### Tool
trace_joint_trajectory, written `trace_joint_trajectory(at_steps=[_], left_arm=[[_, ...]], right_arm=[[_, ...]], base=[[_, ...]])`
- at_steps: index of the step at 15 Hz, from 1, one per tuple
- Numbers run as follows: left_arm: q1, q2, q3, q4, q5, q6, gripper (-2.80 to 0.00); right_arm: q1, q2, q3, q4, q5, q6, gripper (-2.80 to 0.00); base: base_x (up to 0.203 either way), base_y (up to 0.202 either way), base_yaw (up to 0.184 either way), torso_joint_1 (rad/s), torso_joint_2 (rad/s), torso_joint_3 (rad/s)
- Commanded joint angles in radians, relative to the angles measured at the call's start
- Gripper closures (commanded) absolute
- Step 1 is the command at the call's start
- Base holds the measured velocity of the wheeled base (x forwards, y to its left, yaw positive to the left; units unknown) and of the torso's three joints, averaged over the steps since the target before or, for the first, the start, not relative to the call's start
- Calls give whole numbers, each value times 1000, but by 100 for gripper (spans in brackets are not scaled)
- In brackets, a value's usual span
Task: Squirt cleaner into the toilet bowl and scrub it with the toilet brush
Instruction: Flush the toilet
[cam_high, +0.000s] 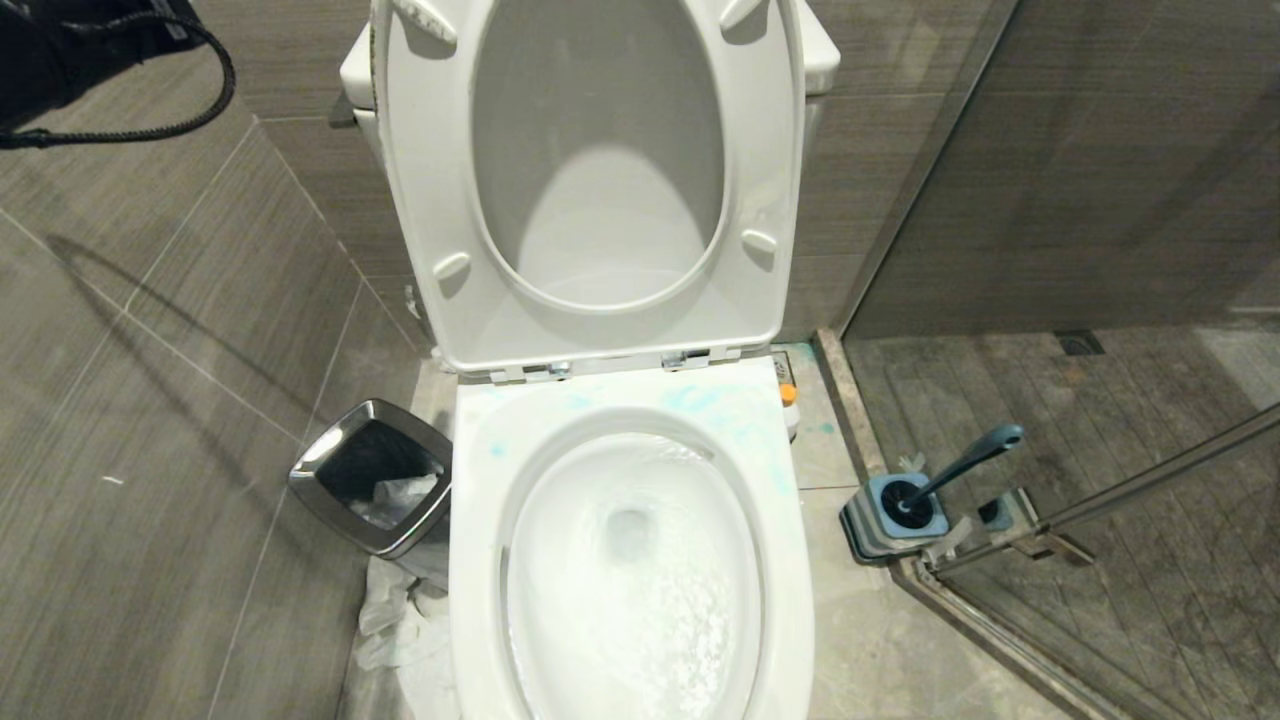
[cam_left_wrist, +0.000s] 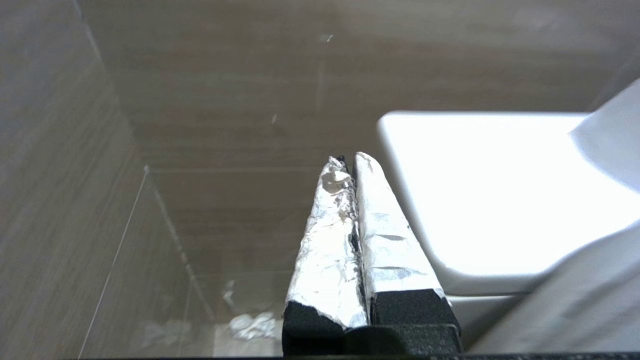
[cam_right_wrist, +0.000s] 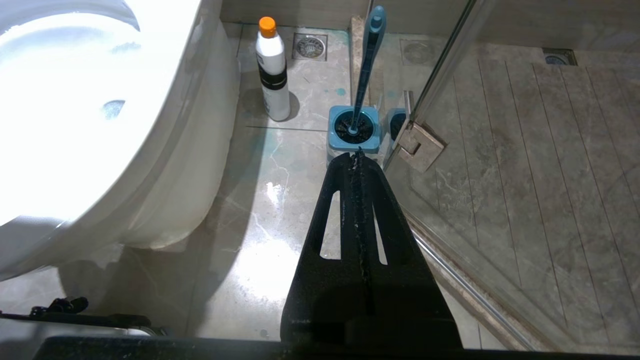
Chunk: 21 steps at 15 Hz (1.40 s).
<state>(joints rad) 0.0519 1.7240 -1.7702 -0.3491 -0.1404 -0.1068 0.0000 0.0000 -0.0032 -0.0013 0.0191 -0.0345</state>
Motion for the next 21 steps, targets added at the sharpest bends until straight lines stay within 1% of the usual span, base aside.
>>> trace_joint_trajectory(at_steps=[1,4,6,7,8,10,12,13,15,17,19,21], left_arm=[[9,-123,0,36,-30,-39,0],[17,-268,15,193,-174,-93,0],[20,-384,68,299,-276,-112,0],[16,-430,99,329,-301,-119,0],[5,-472,146,352,-313,-120,0],[-28,-516,181,375,-324,-131,0],[-43,-530,182,380,-324,-191,0],[-43,-546,189,386,-324,-208,0],[-48,-569,198,421,-333,-215,0],[-83,-568,211,421,-343,-214,0],[-87,-524,207,364,-351,-216,0],[-85,-456,207,229,-378,-219,0]], right_arm=[[0,2,0,0,1,-1,0],[0,1,0,0,1,-1,0],[0,2,0,0,1,-1,0],[0,2,0,0,1,-1,0],[0,2,0,0,1,-1,0],[0,1,0,0,1,-1,0],[0,2,0,0,1,-1,0],[0,2,0,0,1,-1,0],[0,2,0,0,1,-1,0],[0,2,0,0,1,-1,0],[0,2,0,0,1,-1,0],[0,2,0,0,1,-1,0]], base=[[0,0,0,0,0,0],[0,0,0,0,0,0],[0,0,0,0,0,0],[0,0,0,0,0,0],[0,0,0,0,0,0],[0,0,0,0,0,0],[0,0,0,0,0,0],[0,0,0,0,0,0],[0,0,0,0,0,0],[0,0,0,0,0,0],[0,0,0,0,0,0],[0,0,0,0,0,0]])
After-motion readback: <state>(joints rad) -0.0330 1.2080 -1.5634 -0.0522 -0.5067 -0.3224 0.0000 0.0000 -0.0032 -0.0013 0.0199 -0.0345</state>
